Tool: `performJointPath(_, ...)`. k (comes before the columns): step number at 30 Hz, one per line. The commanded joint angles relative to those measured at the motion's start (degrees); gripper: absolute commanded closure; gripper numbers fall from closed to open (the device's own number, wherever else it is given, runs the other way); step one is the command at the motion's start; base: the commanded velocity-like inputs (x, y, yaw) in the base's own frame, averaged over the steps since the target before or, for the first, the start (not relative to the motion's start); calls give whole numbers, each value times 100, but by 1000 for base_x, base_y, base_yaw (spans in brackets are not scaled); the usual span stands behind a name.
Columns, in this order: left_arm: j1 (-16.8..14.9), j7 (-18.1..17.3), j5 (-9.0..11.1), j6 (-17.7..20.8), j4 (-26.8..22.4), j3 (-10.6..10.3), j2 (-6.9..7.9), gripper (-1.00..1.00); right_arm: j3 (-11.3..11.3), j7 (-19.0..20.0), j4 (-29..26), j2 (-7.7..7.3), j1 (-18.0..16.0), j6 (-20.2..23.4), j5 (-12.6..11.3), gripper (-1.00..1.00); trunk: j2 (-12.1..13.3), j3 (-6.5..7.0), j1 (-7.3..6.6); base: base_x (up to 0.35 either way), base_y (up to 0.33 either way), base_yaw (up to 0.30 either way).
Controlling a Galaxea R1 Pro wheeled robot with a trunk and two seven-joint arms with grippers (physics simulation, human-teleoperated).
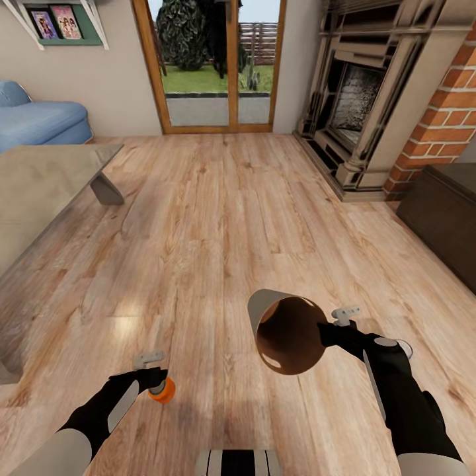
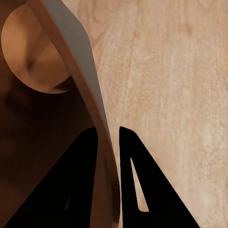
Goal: Put the three can of soda from the living room inside the tash can in the kitchen.
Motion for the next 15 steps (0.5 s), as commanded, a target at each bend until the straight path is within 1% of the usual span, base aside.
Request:
performJointPath(1,0,0,2,-16,0,0,-4,-100,3,18,-5,1,-2,19,-96,100,-2,-22,2,0,0,0)
performJointPath(14,0,-8,6,-58,0,0,-49,-100,3,20,-6,1,-2,19,-98,100,-19,-310,36,0,0,0)
performJointPath(15,0,-8,6,-59,0,0,-50,-100,3,19,-6,1,-2,19,-99,100,-19,-310,36,0,0,0)
